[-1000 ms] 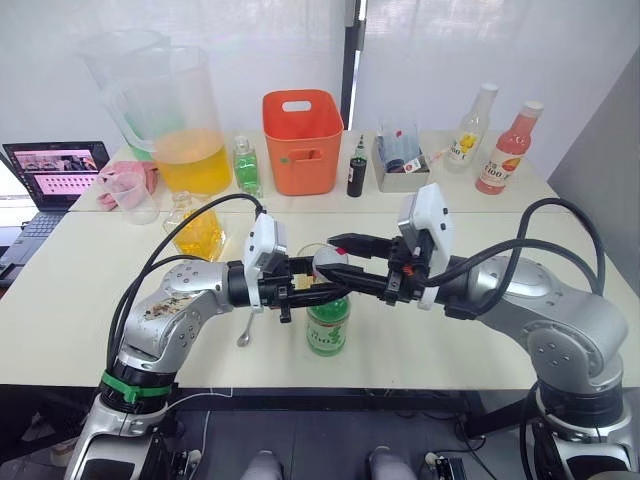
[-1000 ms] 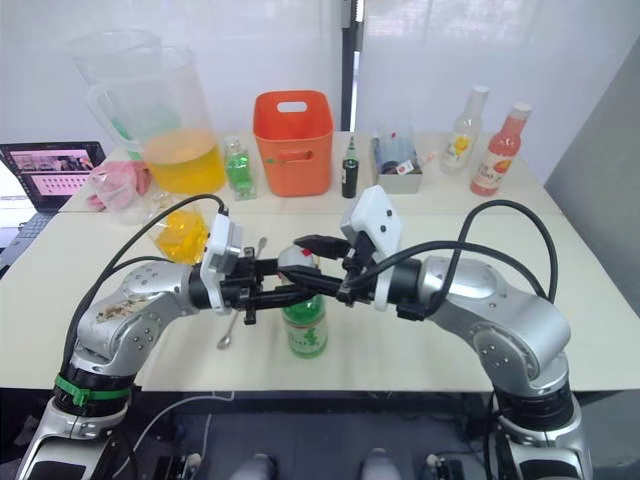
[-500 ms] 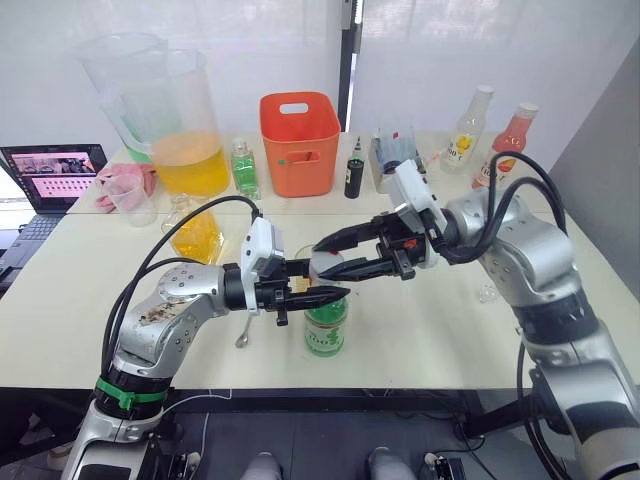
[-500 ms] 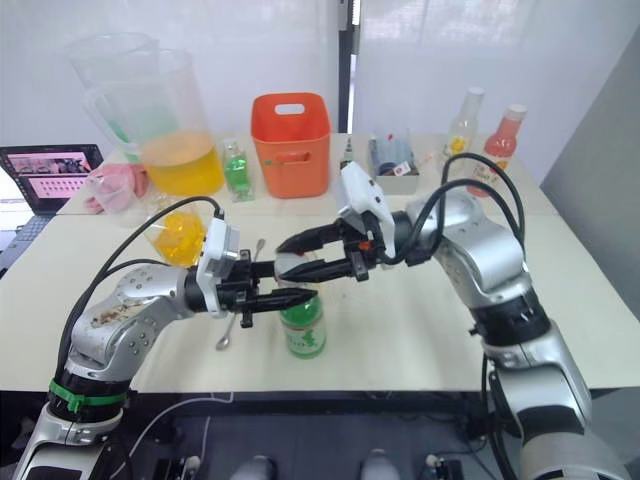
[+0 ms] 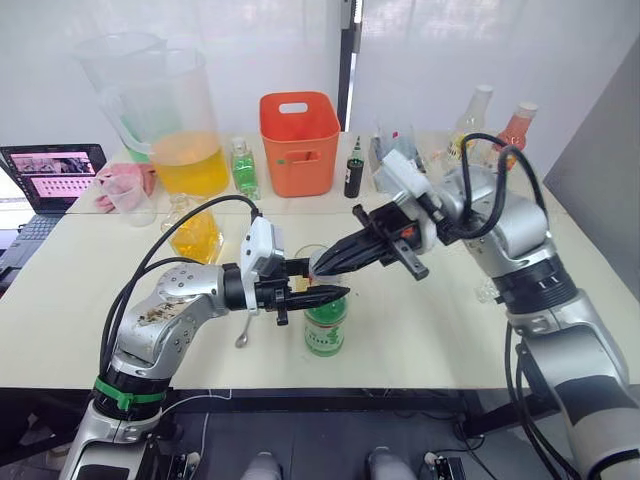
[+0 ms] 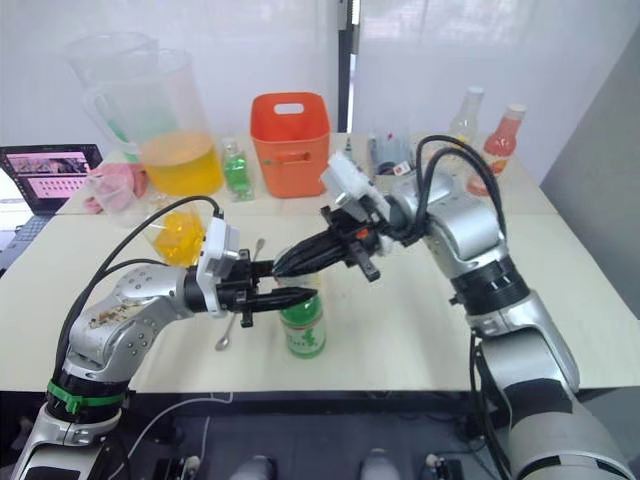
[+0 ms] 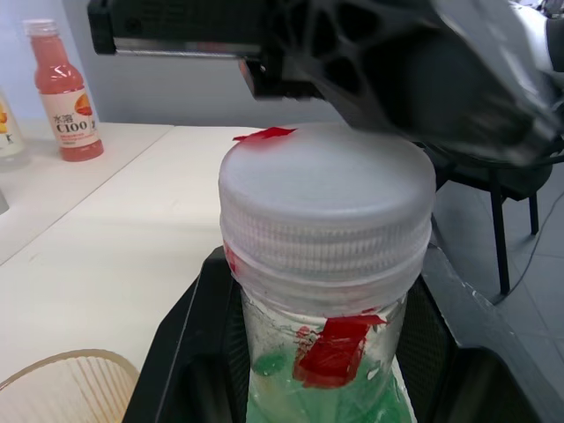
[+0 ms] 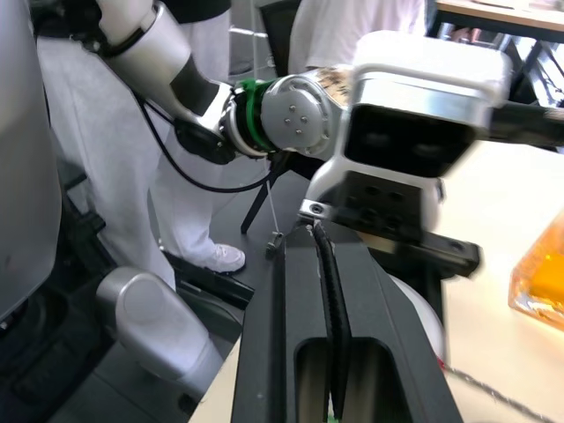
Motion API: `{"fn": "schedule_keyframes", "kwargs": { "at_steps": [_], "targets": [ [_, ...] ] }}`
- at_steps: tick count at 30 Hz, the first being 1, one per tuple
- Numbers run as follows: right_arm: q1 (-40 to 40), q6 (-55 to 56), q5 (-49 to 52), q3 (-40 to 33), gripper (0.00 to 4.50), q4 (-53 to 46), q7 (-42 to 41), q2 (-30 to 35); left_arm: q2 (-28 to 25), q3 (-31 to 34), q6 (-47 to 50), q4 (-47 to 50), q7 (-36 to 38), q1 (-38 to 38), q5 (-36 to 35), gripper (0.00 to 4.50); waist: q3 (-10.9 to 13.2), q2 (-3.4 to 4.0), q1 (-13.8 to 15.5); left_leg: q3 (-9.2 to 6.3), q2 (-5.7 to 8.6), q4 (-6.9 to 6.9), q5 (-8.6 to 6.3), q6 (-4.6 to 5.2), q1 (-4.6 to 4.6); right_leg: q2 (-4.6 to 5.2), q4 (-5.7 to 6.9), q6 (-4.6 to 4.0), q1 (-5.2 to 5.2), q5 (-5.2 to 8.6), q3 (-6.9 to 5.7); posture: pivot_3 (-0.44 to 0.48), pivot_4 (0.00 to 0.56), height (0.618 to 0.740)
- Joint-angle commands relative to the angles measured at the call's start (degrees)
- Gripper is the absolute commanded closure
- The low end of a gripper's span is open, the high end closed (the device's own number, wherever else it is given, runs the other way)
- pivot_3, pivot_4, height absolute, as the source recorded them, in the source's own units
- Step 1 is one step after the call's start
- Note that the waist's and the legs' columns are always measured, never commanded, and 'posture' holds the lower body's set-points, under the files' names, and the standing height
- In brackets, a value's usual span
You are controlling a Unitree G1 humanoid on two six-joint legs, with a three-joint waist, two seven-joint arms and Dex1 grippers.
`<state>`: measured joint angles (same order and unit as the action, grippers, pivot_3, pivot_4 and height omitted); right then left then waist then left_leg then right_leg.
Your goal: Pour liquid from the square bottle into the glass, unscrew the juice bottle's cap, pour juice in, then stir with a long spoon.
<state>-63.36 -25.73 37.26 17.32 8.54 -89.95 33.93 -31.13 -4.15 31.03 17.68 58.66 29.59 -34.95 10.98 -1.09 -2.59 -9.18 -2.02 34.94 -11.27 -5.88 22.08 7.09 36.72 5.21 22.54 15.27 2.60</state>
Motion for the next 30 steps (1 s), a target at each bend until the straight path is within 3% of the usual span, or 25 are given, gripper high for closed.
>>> {"fn": "schedule_keyframes", "kwargs": {
  "at_steps": [1,5,10,16,21,30],
  "targets": [
    [-0.5,-7.4,5.0,-5.5,4.22,-6.3,0.1,2.1,0.0,-1.3,0.4,0.7,0.7,0.0,-0.2,2.88,0.0,0.00,0.1,0.00,0.00,-0.01,0.00,0.00,0.05,0.00,-0.01,-0.04,0.05,-0.02,0.00,0.000,0.150,0.740],
    [2.7,-14.0,6.6,-10.3,2.96,-13.4,8.0,4.5,0.1,-1.4,0.3,0.2,1.0,0.2,-0.1,2.88,0.0,0.00,0.2,0.00,0.00,-0.02,0.00,0.00,0.06,0.00,-0.01,-0.21,0.07,-0.12,0.00,0.000,0.150,0.740],
    [10.3,-15.2,1.8,-13.3,1.30,-22.0,21.8,5.4,0.4,-1.7,0.0,-0.4,1.2,0.5,0.1,2.88,0.0,-0.01,0.3,0.00,0.01,0.02,0.00,0.00,0.12,0.00,-0.04,-0.13,0.09,-0.08,-0.02,0.000,0.150,0.740],
    [16.6,-23.4,3.4,-18.1,1.30,-31.1,39.6,2.6,0.7,-2.0,-0.3,-1.1,1.6,1.0,0.1,2.88,0.0,-0.01,0.4,0.00,0.01,0.02,0.00,0.00,0.20,0.00,-0.01,-0.19,0.18,-0.11,-0.01,0.000,0.150,0.740],
    [20.8,-29.0,9.2,-19.9,1.30,-39.2,43.2,3.4,0.9,-2.5,-0.7,-2.0,2.5,1.5,0.2,2.88,0.0,-0.01,0.6,-0.01,0.02,0.03,0.00,0.00,0.23,0.01,-0.04,-0.27,0.17,-0.16,-0.01,0.000,0.150,0.740],
    [23.0,-31.7,12.6,-19.2,1.30,-43.0,50.1,1.8,1.0,-2.8,-1.1,-2.8,3.4,1.9,0.7,2.88,0.0,-0.01,0.6,-0.01,0.01,0.03,0.00,0.01,0.21,0.01,-0.06,-0.17,0.15,-0.10,-0.01,0.000,0.150,0.740]
  ]
}}
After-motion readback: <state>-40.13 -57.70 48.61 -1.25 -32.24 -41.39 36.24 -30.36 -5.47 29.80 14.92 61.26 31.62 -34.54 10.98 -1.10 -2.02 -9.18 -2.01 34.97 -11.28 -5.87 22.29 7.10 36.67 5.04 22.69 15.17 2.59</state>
